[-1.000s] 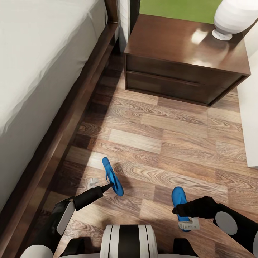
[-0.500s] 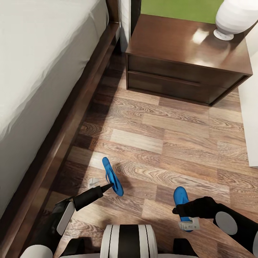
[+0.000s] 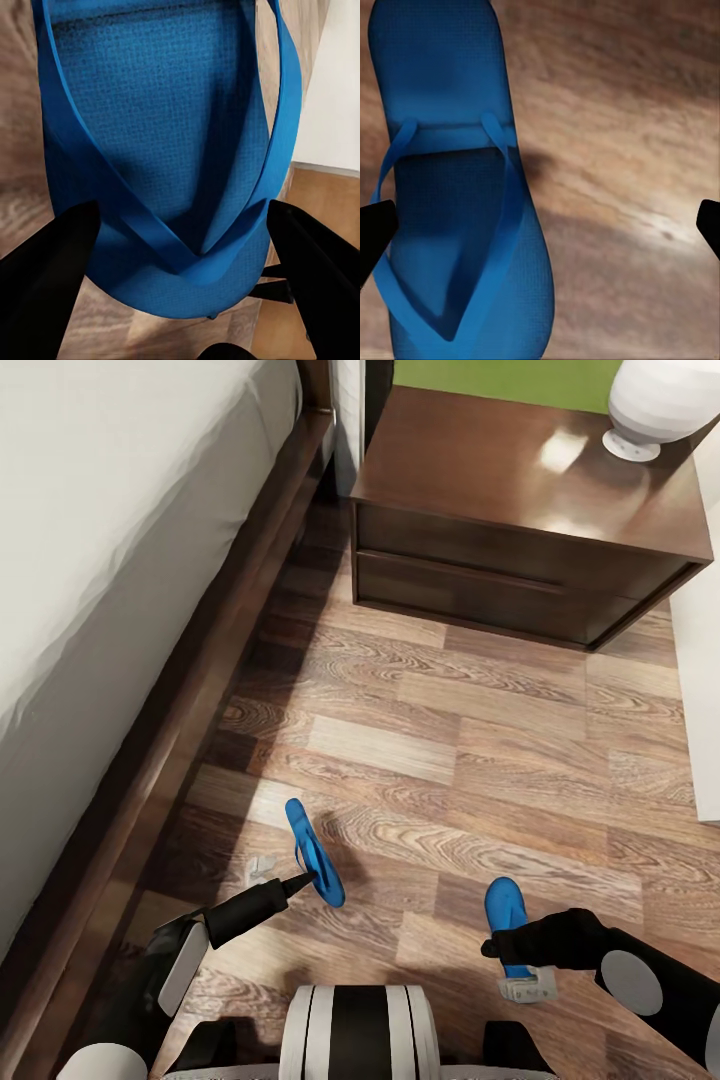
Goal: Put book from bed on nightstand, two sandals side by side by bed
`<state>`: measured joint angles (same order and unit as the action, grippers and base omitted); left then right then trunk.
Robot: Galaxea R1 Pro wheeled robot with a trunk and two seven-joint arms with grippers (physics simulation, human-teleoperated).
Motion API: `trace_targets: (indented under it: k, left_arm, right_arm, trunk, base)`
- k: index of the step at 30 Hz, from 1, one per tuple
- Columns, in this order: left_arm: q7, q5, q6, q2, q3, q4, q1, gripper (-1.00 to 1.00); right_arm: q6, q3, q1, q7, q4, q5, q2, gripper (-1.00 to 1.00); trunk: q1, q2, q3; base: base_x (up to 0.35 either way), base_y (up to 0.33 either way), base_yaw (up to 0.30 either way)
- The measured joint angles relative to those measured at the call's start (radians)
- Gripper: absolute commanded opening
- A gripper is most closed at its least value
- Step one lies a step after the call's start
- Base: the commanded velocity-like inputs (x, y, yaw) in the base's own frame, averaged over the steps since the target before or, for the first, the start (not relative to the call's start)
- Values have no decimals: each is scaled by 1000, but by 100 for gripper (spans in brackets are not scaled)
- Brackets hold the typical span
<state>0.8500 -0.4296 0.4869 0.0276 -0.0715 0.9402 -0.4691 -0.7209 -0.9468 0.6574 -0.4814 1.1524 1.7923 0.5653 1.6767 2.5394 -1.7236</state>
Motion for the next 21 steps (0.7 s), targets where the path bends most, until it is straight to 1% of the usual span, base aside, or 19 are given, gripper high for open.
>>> trace_targets:
  k: [9, 21]
  left_arm:
    - [0, 0, 0, 0, 0, 0, 0, -100]
    - [0, -1, 0, 0, 0, 0, 0, -100]
  right_arm:
    - [0, 0, 0, 0, 0, 0, 0, 100]
    - [0, 0, 0, 0, 1, 1, 0, 100]
  trunk:
    - [4, 2, -35]
    - [4, 2, -35]
  base:
    - [0, 0, 0]
    - [0, 0, 0]
